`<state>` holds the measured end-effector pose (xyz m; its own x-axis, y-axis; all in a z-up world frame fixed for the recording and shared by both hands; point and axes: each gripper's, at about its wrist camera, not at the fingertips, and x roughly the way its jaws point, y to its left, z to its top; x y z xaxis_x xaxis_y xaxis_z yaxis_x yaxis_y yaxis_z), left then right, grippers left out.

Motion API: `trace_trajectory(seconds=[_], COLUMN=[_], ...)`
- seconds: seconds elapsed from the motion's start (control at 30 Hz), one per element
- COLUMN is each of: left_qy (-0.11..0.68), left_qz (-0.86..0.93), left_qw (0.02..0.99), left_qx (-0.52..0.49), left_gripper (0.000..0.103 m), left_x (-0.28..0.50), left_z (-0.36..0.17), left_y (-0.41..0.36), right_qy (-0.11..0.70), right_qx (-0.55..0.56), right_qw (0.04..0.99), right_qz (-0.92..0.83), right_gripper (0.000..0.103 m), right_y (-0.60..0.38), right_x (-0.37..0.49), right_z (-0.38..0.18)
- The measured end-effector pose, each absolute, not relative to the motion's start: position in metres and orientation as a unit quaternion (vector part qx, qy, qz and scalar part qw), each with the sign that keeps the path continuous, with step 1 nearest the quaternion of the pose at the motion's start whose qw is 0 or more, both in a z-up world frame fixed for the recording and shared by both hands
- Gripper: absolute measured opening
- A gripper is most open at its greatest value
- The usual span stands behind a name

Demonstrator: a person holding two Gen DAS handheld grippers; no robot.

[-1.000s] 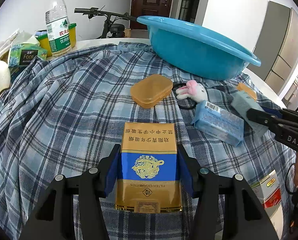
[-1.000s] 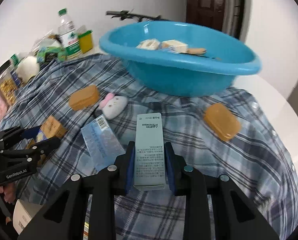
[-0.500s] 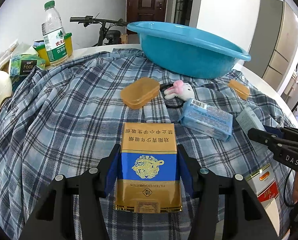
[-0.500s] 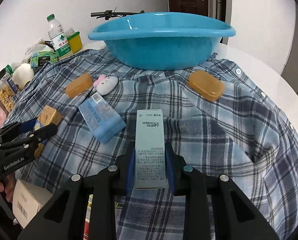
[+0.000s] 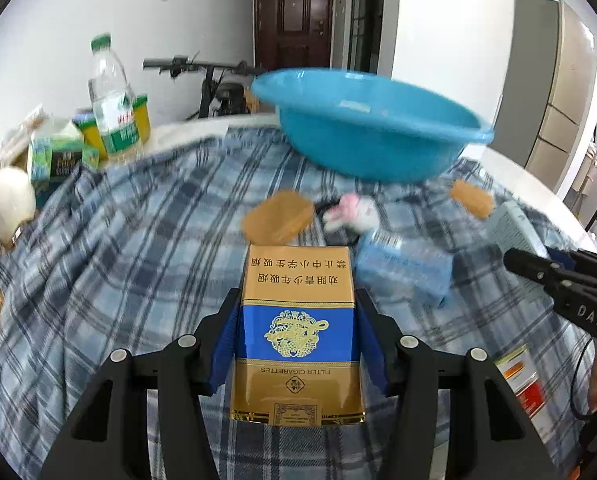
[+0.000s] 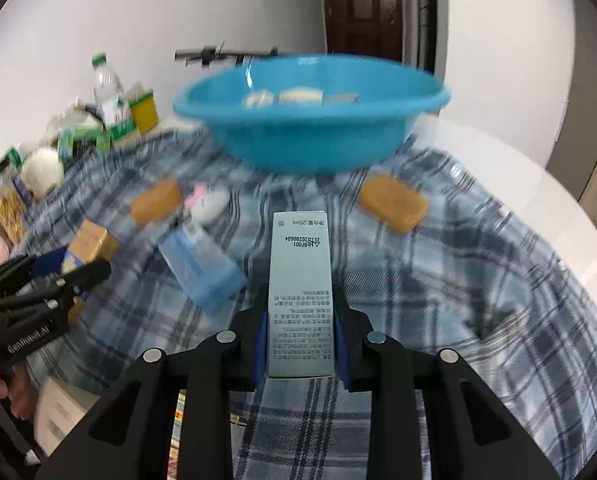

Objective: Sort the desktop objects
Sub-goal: 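Carry the pack and the green box with both tools over the blue basin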

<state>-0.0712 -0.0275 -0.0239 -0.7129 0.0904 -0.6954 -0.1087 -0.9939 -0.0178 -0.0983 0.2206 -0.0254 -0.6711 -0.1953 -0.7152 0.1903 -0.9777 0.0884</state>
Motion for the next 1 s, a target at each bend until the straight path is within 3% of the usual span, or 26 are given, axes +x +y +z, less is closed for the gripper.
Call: trace_trajectory(seconds=[0.37, 0.57, 1.0], left_qy=[0.016, -0.013, -0.011], left_qz=[0.968, 0.989, 0.990], left_qw=[0.054, 0.059, 0.105], left_qx=[-0.244, -0.134, -0.096], left_gripper=[0.057, 0.057, 0.057], left_x=[-0.077, -0.033, 0.023], left_z=[0.090, 0.161, 0.184], left_y=[-0.025, -0.036, -0.023], right_qy=[-0.011, -0.023, -0.026], right_qx=[0.256, 0.169, 0.126], right_qw=[0.098, 0.108, 0.130], right_qz=[-0.962, -0.979, -0.983], right_gripper=[0.026, 0.026, 0.026], right_y=[0.232, 0.235, 0.223], right_x=[-0.079, -0.047, -0.004], right_z=[0.088, 0.146, 0.165])
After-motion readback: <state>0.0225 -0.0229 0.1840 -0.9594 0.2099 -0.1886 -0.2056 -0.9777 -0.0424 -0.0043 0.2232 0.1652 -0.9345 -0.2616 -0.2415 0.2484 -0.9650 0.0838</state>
